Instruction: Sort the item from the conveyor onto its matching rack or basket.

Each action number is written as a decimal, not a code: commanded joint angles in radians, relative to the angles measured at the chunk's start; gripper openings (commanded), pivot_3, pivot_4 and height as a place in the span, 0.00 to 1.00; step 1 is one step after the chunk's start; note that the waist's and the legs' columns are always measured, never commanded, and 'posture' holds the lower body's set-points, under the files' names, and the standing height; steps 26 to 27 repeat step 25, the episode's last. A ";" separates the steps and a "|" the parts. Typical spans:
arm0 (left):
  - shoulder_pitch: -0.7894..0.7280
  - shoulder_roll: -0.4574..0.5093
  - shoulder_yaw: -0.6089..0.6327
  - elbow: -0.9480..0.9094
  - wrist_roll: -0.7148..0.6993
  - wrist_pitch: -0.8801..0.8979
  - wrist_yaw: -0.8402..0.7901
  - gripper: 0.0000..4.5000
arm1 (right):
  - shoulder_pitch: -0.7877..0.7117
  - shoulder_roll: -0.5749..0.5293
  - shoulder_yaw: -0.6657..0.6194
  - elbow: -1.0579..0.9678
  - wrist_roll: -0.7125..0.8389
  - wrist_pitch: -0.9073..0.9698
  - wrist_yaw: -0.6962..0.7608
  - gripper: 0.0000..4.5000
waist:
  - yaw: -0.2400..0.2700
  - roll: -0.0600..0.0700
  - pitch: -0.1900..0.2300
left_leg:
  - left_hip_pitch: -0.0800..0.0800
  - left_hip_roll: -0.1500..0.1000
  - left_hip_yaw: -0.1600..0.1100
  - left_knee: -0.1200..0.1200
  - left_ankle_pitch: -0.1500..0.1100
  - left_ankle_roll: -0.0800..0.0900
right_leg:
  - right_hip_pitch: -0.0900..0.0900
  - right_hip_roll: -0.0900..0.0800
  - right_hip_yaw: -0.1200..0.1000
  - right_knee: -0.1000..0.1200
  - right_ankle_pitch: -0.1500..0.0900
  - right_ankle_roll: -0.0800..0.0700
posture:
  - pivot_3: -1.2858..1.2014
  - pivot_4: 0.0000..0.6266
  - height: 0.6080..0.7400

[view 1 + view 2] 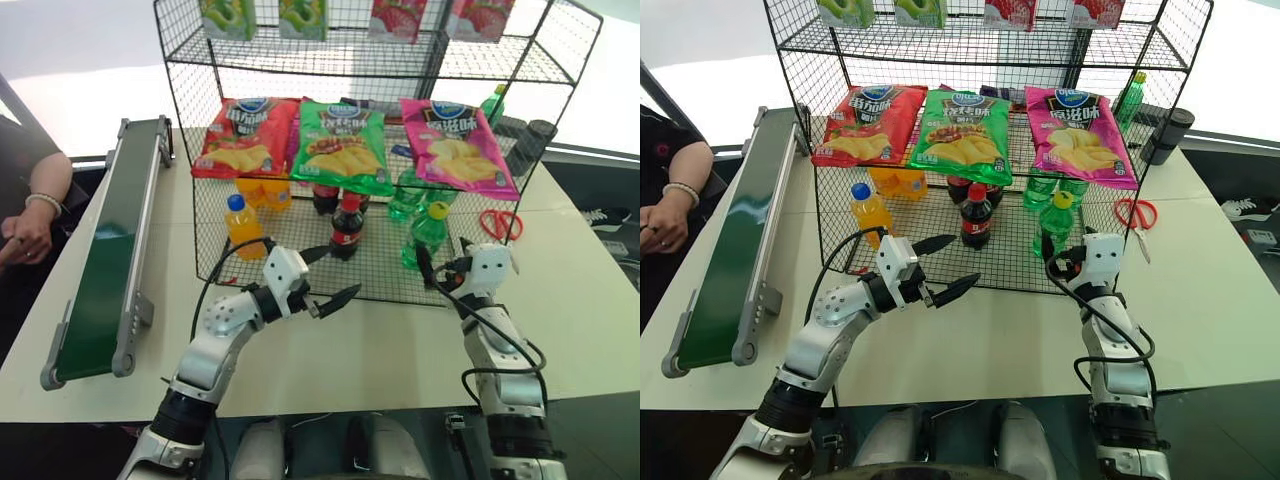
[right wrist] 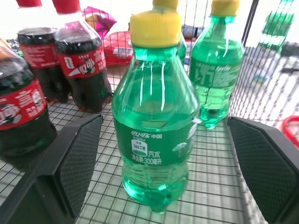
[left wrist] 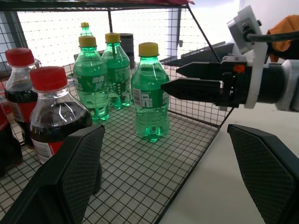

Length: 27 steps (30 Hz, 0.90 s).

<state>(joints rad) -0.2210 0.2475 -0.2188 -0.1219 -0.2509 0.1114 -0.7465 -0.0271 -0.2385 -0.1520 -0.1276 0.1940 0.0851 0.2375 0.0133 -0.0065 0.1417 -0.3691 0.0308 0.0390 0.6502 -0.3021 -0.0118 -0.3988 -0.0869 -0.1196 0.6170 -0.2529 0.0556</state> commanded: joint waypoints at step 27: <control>0.129 0.331 0.230 -0.064 -0.096 0.132 -0.123 1.00 | 0.471 -0.353 -0.330 -0.471 0.329 0.226 0.400 0.99 | 0.002 -0.001 -0.001 | 0.001 0.000 -0.001 0.000 0.000 0.000 | 0.001 0.000 0.000 -0.001 0.000 0.000 | 0.52 0.24 0.96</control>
